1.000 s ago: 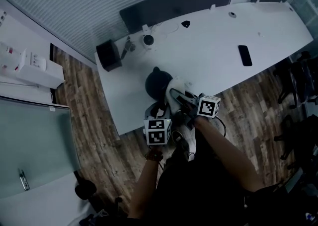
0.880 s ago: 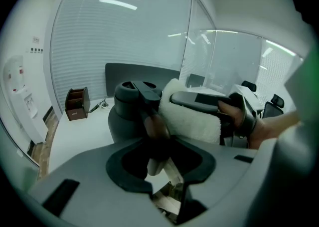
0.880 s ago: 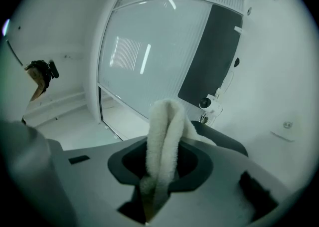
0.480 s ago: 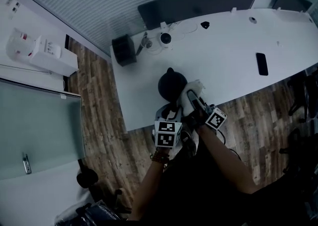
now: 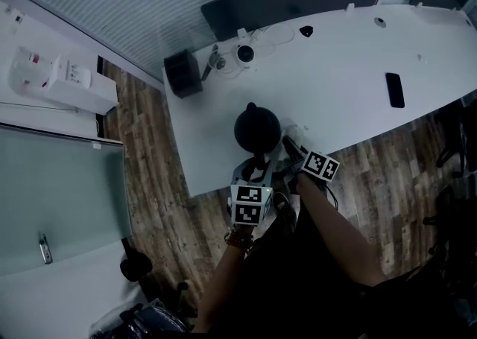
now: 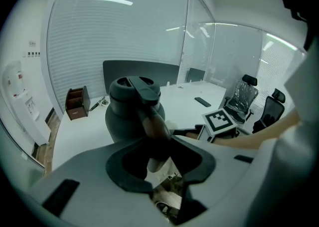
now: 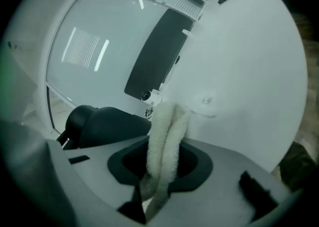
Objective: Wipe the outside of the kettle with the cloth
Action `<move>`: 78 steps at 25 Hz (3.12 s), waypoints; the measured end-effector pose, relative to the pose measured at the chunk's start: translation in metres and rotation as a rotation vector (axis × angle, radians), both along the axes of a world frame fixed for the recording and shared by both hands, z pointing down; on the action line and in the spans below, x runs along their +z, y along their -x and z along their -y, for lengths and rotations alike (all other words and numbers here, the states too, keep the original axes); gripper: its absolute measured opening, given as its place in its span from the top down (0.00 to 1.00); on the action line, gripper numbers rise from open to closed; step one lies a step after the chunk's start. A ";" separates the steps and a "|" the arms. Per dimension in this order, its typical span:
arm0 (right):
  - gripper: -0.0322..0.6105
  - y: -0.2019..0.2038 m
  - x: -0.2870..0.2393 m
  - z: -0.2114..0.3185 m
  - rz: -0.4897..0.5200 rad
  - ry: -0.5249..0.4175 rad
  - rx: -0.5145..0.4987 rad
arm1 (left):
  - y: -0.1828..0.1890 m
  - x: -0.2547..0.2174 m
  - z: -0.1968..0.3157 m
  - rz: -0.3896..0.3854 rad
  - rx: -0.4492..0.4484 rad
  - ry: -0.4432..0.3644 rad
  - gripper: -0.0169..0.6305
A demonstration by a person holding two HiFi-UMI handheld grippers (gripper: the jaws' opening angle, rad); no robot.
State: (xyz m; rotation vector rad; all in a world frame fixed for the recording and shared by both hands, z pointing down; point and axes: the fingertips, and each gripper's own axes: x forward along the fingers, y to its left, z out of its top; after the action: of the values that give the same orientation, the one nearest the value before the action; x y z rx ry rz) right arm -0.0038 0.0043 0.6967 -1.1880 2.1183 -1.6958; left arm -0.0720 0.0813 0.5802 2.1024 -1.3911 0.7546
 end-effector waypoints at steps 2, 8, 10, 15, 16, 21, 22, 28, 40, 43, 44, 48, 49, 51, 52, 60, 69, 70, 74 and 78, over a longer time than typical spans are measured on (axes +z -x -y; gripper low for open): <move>0.80 -0.010 -0.019 -0.001 0.013 -0.041 -0.021 | 0.001 0.000 0.001 -0.003 -0.004 0.001 0.78; 0.80 -0.027 -0.123 0.003 0.141 -0.269 -0.076 | 0.005 -0.003 0.006 -0.015 -0.007 0.001 0.78; 0.80 -0.006 -0.154 0.006 0.200 -0.327 -0.160 | 0.005 -0.004 0.007 -0.013 -0.006 0.002 0.78; 0.80 0.033 -0.160 0.013 0.132 -0.341 -0.291 | 0.003 -0.003 0.007 -0.013 0.001 0.006 0.78; 0.80 0.031 -0.155 0.016 0.116 -0.329 -0.279 | 0.002 -0.003 0.007 -0.013 0.003 0.005 0.77; 0.80 0.012 -0.116 0.039 0.078 -0.234 -0.214 | 0.002 -0.004 0.008 -0.007 0.007 0.003 0.77; 0.80 0.009 -0.106 0.045 0.096 -0.203 -0.201 | 0.002 -0.003 0.008 -0.007 0.009 0.006 0.78; 0.80 0.003 -0.010 0.048 0.314 0.164 -0.039 | 0.001 -0.003 0.008 0.000 0.012 0.023 0.78; 0.80 -0.006 -0.160 0.034 0.354 -0.275 -0.176 | 0.027 0.000 0.004 0.114 0.040 0.084 0.78; 0.80 0.031 -0.185 0.035 0.324 -0.330 -0.284 | 0.027 -0.001 0.006 0.141 0.064 0.083 0.77; 0.80 0.038 -0.184 0.038 0.301 -0.331 -0.288 | 0.026 -0.001 0.007 0.144 0.075 0.082 0.77; 0.80 0.036 -0.164 0.056 0.287 -0.289 -0.213 | 0.024 -0.004 0.010 0.133 0.102 0.084 0.77; 0.80 0.034 -0.157 0.060 0.300 -0.268 -0.203 | 0.025 -0.003 0.009 0.133 0.105 0.089 0.77; 0.80 0.029 -0.140 0.067 0.319 -0.212 -0.196 | 0.027 -0.001 0.006 0.135 0.112 0.099 0.77; 0.80 0.026 -0.129 0.070 0.322 -0.178 -0.192 | 0.028 0.000 0.005 0.137 0.114 0.103 0.77; 0.80 0.022 -0.009 0.053 0.272 0.135 -0.142 | 0.051 0.004 0.006 0.213 0.105 0.156 0.77; 0.80 -0.015 -0.128 0.062 0.392 -0.159 -0.114 | 0.066 0.006 0.011 0.296 0.186 0.211 0.77; 0.80 -0.008 -0.149 0.063 0.408 -0.206 -0.162 | 0.066 0.006 0.011 0.300 0.186 0.213 0.77; 0.80 0.047 -0.177 0.054 0.390 -0.271 -0.379 | 0.067 0.007 0.011 0.318 0.179 0.235 0.77; 0.80 0.056 -0.160 0.069 0.412 -0.210 -0.400 | 0.062 0.006 0.015 0.307 0.174 0.246 0.77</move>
State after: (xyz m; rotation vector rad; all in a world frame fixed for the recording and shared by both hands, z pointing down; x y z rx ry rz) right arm -0.0601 -0.0643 0.5363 -0.3312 2.2827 -1.6256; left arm -0.1336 0.0664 0.5861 1.9884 -1.1985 1.2954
